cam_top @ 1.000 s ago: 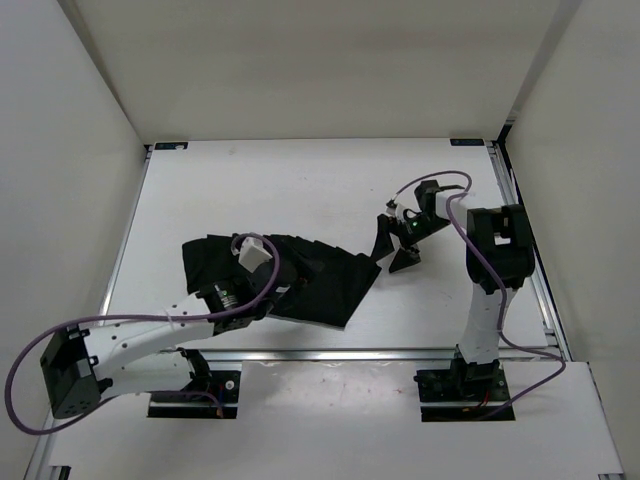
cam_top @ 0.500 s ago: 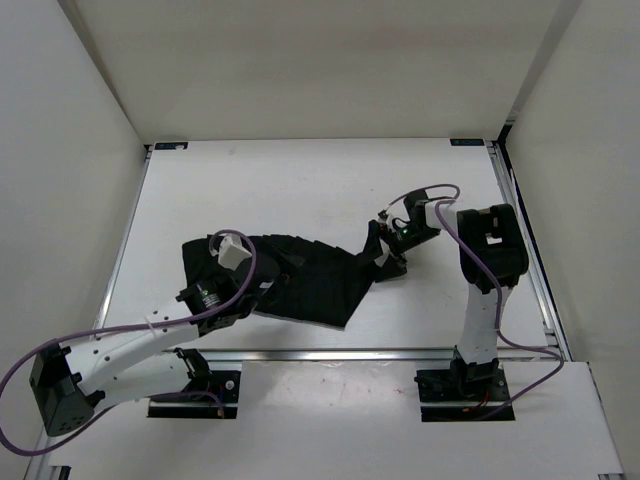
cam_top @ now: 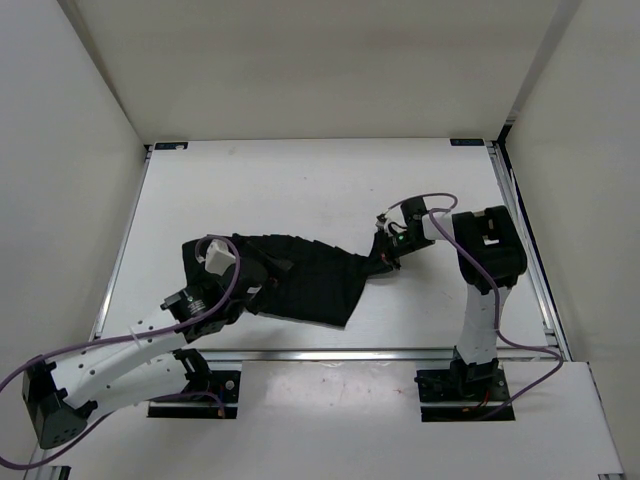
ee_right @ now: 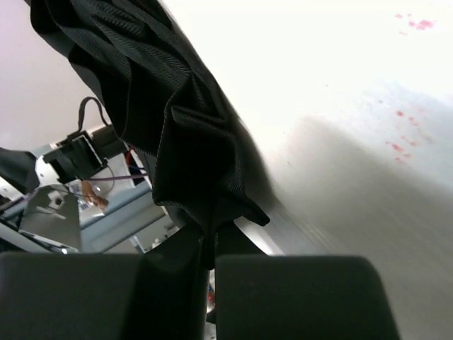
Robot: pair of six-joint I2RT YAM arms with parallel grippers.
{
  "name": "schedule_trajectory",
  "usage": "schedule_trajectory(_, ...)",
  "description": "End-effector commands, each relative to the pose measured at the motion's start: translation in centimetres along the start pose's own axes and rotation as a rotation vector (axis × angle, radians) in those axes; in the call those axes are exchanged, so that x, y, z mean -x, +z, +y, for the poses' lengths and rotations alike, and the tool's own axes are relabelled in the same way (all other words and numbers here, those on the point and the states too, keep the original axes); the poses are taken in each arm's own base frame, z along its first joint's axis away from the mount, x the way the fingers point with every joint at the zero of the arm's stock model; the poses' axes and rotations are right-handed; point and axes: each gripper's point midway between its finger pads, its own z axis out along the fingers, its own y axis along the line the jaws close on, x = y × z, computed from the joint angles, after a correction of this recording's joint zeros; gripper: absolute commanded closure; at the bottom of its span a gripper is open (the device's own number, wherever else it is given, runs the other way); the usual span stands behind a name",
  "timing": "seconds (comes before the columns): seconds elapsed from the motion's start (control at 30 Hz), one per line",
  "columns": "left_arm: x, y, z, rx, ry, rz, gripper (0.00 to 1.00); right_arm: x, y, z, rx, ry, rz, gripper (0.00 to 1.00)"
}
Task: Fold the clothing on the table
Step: Fold the skirt
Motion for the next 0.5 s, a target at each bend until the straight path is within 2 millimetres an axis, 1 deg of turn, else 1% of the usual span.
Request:
schedule_trajectory(0.0,0.4,0.0,0.3,-0.001,-0.008,-0.007,0.02,0.3,-0.8,1.5,0.051,-0.064,-0.044,1.00)
schedule_trajectory(0.07,0.6,-0.2,-0.3,-0.018,-0.016,-0.008,0.01,1.1,-2.3,1.7,0.063,-0.083,-0.096,1.00)
schedule_trajectory(0.13,1.1,-0.2,-0.2,-0.017,-0.008,-0.025,0.01,1.0,-3.1,1.4,0.057,-0.101,-0.113,1.00)
schedule_trajectory(0.17,1.2,-0.5,-0.6,-0.034,-0.016,-0.021,0.01,1.2,-3.9,1.3,0.058,-0.095,-0.126,1.00)
schedule_trajectory(0.2,1.4,-0.5,-0.7,-0.036,-0.001,-0.029,0.01,1.4,-4.7,1.5,0.060,-0.117,-0.144,1.00)
schedule_trajectory(0.3,1.9,-0.8,-0.6,-0.031,0.040,-0.025,0.02,1.2,-6.4,1.9,0.075,-0.134,-0.158,1.00)
schedule_trajectory(0.33,2.3,-0.8,-0.2,-0.018,0.050,-0.032,0.01,1.3,-7.2,2.1,0.076,-0.175,-0.177,1.00)
schedule_trajectory(0.37,2.6,-0.7,0.3,-0.007,0.058,-0.033,0.01,0.9,-7.4,1.9,0.072,-0.184,-0.170,1.00)
schedule_trajectory(0.4,2.5,-0.5,1.1,0.003,0.073,-0.025,0.02,0.8,-8.2,2.2,0.086,-0.200,-0.177,1.00)
schedule_trajectory(0.43,3.2,-0.6,1.4,0.003,0.057,-0.042,0.01,0.5,-8.9,2.3,0.086,-0.197,-0.182,0.99)
schedule_trajectory(0.47,3.6,-0.4,1.7,0.013,0.066,-0.043,0.01,0.4,-9.1,2.3,0.088,-0.203,-0.180,1.00)
